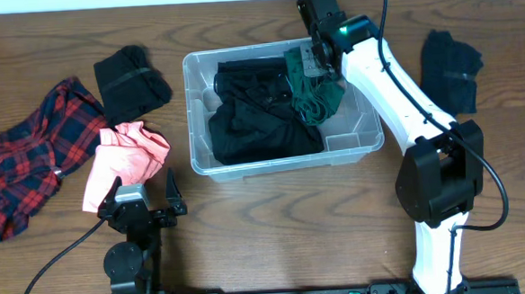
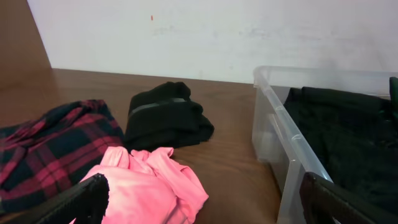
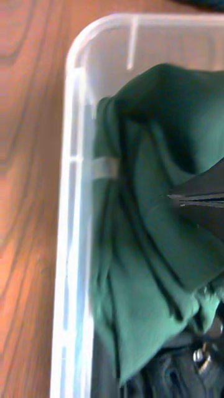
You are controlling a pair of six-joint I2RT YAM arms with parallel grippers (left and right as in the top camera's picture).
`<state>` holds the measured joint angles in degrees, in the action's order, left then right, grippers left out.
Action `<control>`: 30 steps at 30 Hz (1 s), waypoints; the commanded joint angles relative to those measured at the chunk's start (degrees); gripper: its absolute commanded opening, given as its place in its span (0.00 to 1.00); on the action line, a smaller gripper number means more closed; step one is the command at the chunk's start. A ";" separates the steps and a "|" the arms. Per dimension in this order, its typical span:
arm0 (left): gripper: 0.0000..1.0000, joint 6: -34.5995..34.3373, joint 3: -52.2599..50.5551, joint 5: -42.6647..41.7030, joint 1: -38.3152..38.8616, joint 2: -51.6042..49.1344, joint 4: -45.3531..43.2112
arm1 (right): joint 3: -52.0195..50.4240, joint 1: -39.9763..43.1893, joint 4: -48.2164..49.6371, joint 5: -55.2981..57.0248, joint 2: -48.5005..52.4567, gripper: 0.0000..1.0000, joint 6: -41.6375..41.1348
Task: Pack container
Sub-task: 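Lower the green clothes into the bin's right side and release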
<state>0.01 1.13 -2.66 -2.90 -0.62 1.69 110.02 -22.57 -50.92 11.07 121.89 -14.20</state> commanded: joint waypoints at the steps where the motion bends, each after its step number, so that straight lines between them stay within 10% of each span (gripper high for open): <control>1: 0.98 0.39 -0.90 0.50 0.13 0.35 2.19 | -1.42 0.33 2.10 -3.43 0.09 0.01 2.82; 18: 0.98 0.39 -0.90 0.50 0.13 0.35 2.19 | -21.33 0.28 28.55 -11.28 0.11 0.02 9.75; 30: 0.98 0.39 -0.90 0.48 0.13 0.35 2.19 | -15.93 2.12 24.35 -11.02 -13.20 0.29 11.63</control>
<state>0.03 1.13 -2.68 -2.90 -0.62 1.69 91.35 -21.98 -25.69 0.30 116.11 -3.31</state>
